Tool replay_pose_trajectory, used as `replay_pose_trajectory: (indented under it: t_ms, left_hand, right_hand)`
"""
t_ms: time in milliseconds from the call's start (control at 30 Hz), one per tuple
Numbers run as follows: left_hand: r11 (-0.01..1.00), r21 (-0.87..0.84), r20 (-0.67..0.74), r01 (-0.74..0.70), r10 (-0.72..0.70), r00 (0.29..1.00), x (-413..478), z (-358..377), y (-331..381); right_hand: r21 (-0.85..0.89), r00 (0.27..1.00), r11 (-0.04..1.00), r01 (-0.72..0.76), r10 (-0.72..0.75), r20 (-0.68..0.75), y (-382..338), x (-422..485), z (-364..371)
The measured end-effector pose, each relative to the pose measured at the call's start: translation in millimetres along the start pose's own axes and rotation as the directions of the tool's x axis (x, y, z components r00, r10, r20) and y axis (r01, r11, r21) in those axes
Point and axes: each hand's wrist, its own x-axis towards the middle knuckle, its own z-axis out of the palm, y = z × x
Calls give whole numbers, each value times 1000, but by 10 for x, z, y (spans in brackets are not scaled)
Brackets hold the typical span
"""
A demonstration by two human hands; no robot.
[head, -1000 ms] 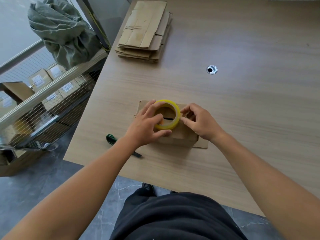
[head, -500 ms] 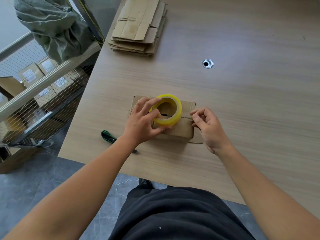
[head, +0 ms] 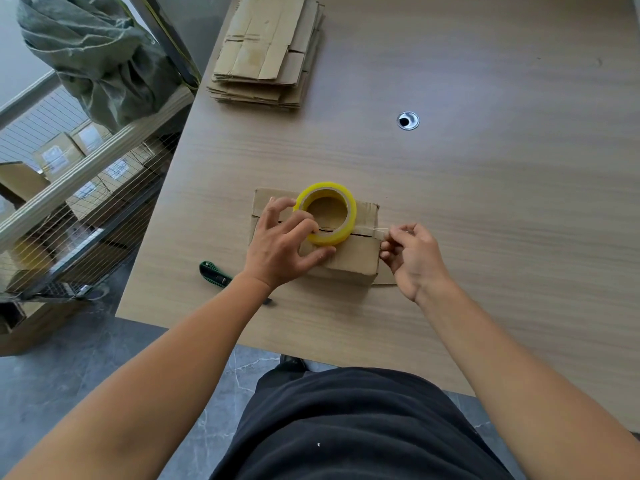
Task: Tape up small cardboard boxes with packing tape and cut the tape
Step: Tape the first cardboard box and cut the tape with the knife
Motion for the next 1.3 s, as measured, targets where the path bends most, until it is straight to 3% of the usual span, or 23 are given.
replay_pose_trajectory:
  t_ms: [100, 200, 433, 633, 867, 1000, 1033, 1067, 1133, 1167, 1233, 1300]
  left_hand:
    - [999, 37, -34, -8, 9, 999, 10, 23, 9]
    - [1000, 29, -19, -11, 12, 1000, 11, 38, 13]
    - [999, -21, 74, -50, 52, 996, 12, 30, -35]
    - [995, -18, 107, -101, 103, 989, 44, 25, -35]
    - [995, 12, 157, -99, 96, 983, 32, 28, -40]
    - [995, 1, 182, -97, 95, 979, 32, 26, -59]
    - [995, 0, 188, -97, 95, 977, 29, 25, -60]
    - [995, 0, 195, -96, 94, 976, 29, 21, -56]
    - [996, 2, 207, -87, 85, 975, 35, 7, -46]
    - [997, 2, 211, -83, 80, 974, 39, 1, -42]
    - [997, -7, 222, -72, 72, 972, 59, -22, -34]
    - [997, 8, 226, -82, 78, 971, 105, -78, -36]
  right_hand:
    - [75, 985, 982, -172, 173, -6, -24, 27, 11]
    - [128, 969, 961, -247, 245, 34, -46, 1, -10]
    - [227, 993, 966, -122, 119, 27, 63, -76, -57]
    - [146, 995, 985, -96, 95, 11, 116, -30, -72]
    - [-188, 996, 980, 69, -79, -44, 387, 102, -40]
    - [-543, 999, 839, -27, 42, 15, 438, 170, -179]
    - [-644, 999, 763, 44, -43, 17, 418, 195, -231]
    - [-707, 974, 681, 188, -220, 47, 382, 210, -258]
    - [-692, 834, 523, 498, -507, 218, 315, 219, -192]
    - [-668, 779, 449, 594, -529, 337, 302, 231, -103]
    - [-647, 747, 381, 661, -423, 513, 353, 252, 60]
    - [-640, 749, 392, 661, -391, 535, 403, 278, 115]
